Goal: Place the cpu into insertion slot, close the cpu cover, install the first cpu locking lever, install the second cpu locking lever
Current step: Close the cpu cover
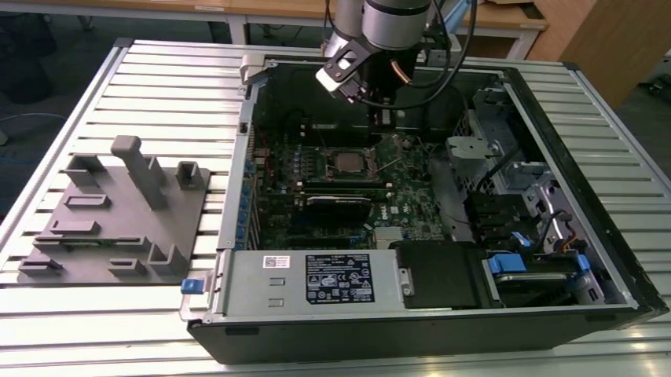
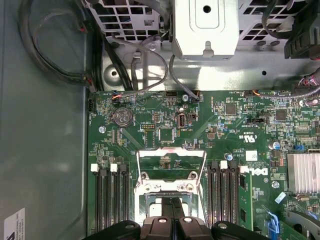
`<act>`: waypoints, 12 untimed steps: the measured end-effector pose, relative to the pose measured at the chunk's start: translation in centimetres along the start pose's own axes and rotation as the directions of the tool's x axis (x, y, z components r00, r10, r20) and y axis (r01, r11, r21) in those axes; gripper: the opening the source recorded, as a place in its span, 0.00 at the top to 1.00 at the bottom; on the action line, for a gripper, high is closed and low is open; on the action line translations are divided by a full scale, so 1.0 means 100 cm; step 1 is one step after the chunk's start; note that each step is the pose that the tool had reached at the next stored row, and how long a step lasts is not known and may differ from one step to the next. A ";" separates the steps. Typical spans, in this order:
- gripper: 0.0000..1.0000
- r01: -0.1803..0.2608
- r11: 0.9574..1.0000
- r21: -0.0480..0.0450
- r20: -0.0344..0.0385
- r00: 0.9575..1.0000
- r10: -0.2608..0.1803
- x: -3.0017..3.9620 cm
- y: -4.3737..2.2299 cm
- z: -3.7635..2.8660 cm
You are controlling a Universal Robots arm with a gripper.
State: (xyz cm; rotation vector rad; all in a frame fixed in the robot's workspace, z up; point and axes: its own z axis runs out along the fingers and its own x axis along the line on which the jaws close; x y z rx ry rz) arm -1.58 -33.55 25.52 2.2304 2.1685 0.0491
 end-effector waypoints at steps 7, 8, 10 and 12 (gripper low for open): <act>0.90 0.000 1.000 0.000 0.000 1.000 0.000 0.0003 0.0020 0.0002; 0.90 0.000 1.000 0.000 0.000 1.000 0.000 0.0003 0.0020 0.0002; 0.90 0.000 1.000 0.000 0.000 1.000 0.000 0.0011 0.0021 0.0002; 0.90 0.000 1.000 0.000 0.000 1.000 0.000 0.0012 0.0022 0.0002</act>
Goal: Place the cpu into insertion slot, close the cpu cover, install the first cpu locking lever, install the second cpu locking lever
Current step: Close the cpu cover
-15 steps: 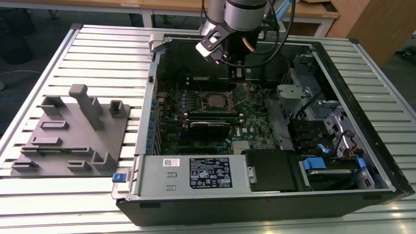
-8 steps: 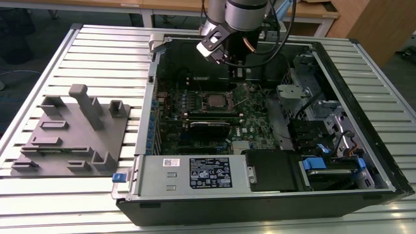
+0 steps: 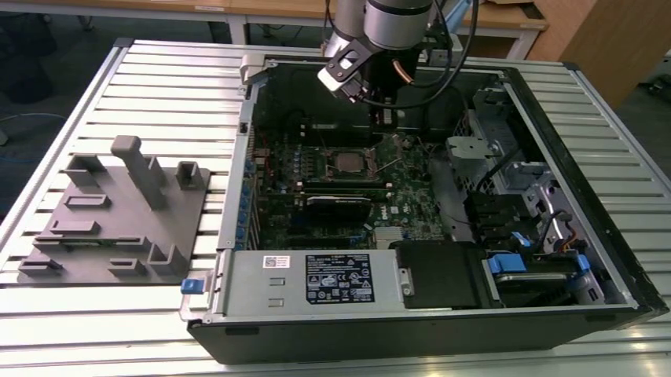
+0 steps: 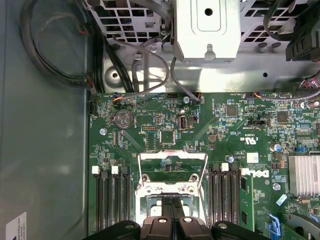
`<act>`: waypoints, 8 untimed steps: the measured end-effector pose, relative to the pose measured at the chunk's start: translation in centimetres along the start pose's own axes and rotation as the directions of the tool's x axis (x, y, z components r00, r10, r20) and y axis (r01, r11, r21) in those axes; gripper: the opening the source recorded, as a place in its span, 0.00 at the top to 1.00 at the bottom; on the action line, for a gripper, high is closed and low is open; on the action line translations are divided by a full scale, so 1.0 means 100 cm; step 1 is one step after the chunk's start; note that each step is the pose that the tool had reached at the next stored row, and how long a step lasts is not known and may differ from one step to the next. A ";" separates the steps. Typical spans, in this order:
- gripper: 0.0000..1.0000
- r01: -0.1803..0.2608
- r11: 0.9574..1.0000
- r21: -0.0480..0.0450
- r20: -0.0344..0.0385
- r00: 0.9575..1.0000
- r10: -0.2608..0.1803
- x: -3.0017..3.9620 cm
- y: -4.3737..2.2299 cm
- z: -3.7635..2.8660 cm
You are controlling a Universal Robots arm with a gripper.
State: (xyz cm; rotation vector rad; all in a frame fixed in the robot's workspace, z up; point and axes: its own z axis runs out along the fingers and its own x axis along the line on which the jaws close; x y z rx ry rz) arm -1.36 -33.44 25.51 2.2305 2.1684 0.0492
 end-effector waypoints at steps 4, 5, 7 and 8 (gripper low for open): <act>0.90 0.000 1.000 0.000 0.000 1.000 0.000 0.0001 0.0019 0.0001; 0.90 0.000 1.000 0.000 0.000 1.000 0.000 0.0002 0.0025 0.0001; 0.90 0.000 1.000 0.000 0.000 1.000 0.000 0.0003 0.0040 0.0002; 0.90 0.000 1.000 0.000 0.000 1.000 0.000 0.0005 0.0047 0.0003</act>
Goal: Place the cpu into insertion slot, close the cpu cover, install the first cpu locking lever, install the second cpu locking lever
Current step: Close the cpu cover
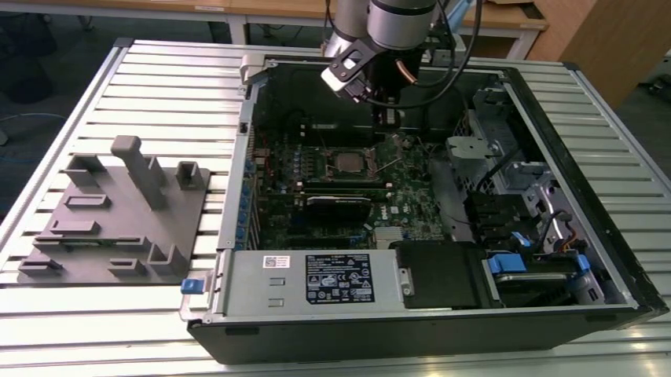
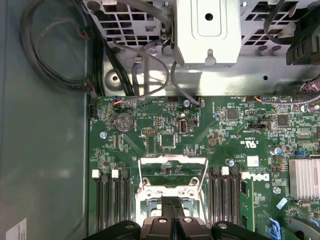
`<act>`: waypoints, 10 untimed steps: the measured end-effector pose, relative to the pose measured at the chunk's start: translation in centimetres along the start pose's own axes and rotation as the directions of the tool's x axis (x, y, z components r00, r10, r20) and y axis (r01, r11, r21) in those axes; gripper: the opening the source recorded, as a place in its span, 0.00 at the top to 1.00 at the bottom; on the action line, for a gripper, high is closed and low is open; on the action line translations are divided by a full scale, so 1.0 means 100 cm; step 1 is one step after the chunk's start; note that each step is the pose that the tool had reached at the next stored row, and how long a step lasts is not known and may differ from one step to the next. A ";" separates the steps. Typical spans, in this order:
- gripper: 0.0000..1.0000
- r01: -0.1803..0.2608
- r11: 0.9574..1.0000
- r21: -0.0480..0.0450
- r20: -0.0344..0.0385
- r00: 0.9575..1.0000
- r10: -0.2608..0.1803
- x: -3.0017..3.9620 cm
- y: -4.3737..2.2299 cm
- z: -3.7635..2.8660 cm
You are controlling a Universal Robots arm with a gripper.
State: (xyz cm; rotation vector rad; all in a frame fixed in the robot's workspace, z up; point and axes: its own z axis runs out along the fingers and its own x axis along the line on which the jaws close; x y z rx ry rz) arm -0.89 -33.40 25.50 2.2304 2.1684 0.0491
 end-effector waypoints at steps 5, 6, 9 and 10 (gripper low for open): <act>0.90 0.000 1.000 0.000 0.000 1.000 0.000 0.0010 0.0057 0.0004; 0.90 0.000 1.000 0.000 0.000 1.000 0.000 0.0012 0.0070 0.0005; 0.90 0.000 1.000 0.000 0.000 1.000 0.000 0.0021 0.0112 0.0008; 0.90 0.000 1.000 0.000 0.000 1.000 0.000 0.0023 0.0127 0.0009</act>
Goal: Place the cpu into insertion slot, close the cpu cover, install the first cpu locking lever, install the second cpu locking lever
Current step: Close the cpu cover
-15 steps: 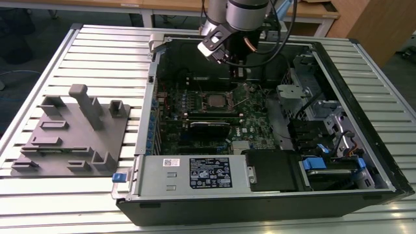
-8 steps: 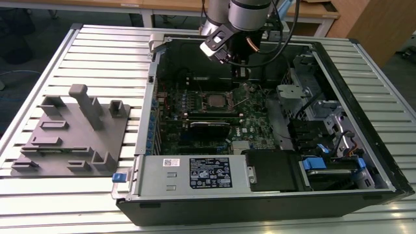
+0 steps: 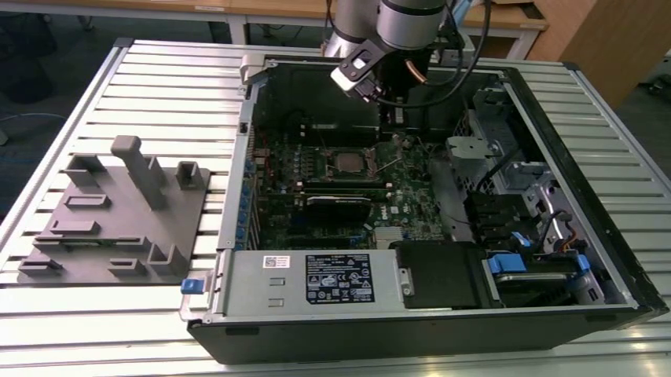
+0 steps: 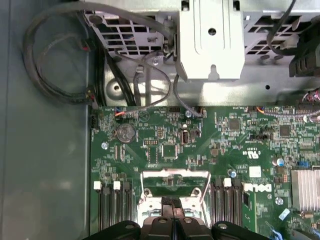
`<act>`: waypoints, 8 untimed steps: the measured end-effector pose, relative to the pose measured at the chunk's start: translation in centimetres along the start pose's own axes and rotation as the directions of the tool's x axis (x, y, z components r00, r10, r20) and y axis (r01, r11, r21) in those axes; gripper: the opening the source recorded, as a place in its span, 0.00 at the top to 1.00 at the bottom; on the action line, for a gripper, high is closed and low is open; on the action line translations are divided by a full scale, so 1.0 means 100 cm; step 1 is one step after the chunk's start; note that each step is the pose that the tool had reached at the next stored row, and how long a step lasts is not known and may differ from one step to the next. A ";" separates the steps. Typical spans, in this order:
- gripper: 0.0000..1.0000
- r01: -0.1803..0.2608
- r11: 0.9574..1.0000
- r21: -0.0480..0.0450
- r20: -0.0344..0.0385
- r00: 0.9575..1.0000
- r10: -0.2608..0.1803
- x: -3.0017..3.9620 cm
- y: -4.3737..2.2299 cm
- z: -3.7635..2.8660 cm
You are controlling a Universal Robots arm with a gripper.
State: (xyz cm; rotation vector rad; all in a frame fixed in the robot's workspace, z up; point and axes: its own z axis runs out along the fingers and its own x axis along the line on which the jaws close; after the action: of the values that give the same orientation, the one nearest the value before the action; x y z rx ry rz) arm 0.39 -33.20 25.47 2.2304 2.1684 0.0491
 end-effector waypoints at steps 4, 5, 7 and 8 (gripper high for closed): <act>0.90 0.000 1.000 0.000 0.000 1.000 0.000 0.0011 0.0072 0.0005; 0.90 0.000 1.000 0.000 0.000 1.000 0.000 0.0014 0.0090 0.0006; 0.90 0.000 1.000 0.000 0.000 1.000 0.000 0.0019 0.0125 0.0009; 0.90 0.000 1.000 0.000 0.000 1.000 0.000 0.0022 0.0140 0.0009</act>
State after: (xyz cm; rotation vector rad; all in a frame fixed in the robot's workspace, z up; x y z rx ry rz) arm 1.80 -33.02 25.44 2.2304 2.1684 0.0491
